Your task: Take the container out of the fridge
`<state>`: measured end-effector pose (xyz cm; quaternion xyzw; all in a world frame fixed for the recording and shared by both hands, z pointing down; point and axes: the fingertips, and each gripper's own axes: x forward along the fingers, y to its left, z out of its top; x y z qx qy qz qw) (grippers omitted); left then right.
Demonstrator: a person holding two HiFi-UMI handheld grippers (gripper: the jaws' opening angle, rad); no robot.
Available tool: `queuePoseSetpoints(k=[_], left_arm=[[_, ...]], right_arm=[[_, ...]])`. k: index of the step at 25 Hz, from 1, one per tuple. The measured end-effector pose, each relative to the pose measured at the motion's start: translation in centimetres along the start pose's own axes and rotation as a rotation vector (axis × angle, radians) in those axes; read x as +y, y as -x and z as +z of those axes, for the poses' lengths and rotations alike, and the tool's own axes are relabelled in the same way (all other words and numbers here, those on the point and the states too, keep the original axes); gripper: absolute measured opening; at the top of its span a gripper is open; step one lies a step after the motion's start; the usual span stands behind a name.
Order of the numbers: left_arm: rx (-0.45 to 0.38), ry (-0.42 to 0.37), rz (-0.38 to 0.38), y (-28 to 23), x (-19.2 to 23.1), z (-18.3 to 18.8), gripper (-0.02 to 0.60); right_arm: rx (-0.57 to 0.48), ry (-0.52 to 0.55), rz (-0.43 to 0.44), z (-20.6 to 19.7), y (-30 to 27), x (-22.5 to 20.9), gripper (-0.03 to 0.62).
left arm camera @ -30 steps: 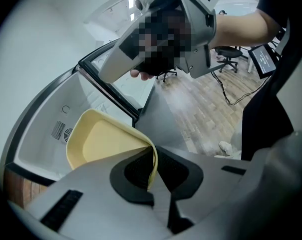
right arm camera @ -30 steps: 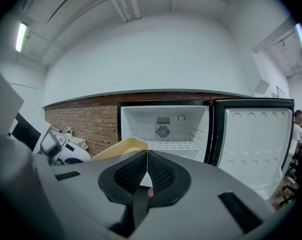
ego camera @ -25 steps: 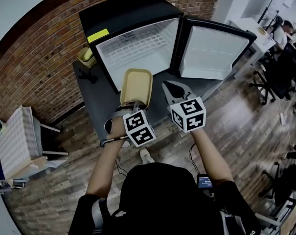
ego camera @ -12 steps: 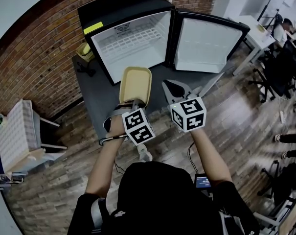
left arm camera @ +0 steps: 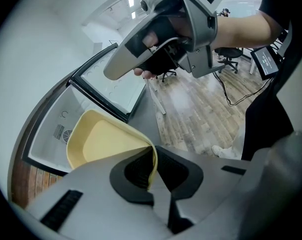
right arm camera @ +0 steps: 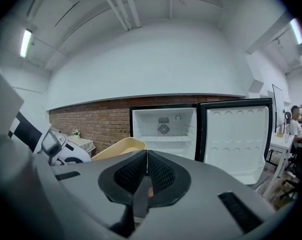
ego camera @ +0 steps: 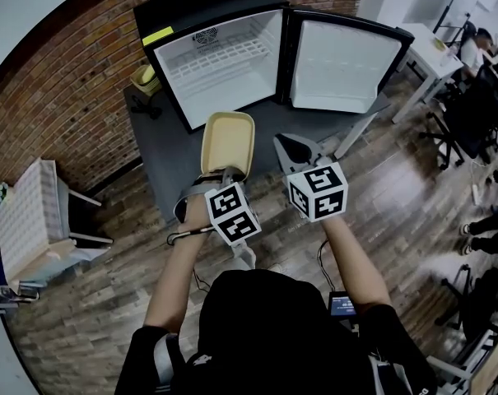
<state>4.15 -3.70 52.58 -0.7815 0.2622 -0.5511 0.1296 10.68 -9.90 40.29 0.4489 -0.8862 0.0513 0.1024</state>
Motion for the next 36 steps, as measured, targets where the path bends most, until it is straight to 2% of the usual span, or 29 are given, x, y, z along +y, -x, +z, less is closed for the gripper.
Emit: queuePoseSetpoints(k=[12,36], left_arm=[[-0.001,-0.012,0.015,1.4,-1.6,0.4,0.027],[0.005,-0.003,0.007,1.2,-2.1,0.3,0.027]], right_arm=[[-0.01,0.015,0.001,-0.5,2.2,1.2,0.04],[-0.002,0.017,0.011,-1.3,2.8,1.4,0.04]])
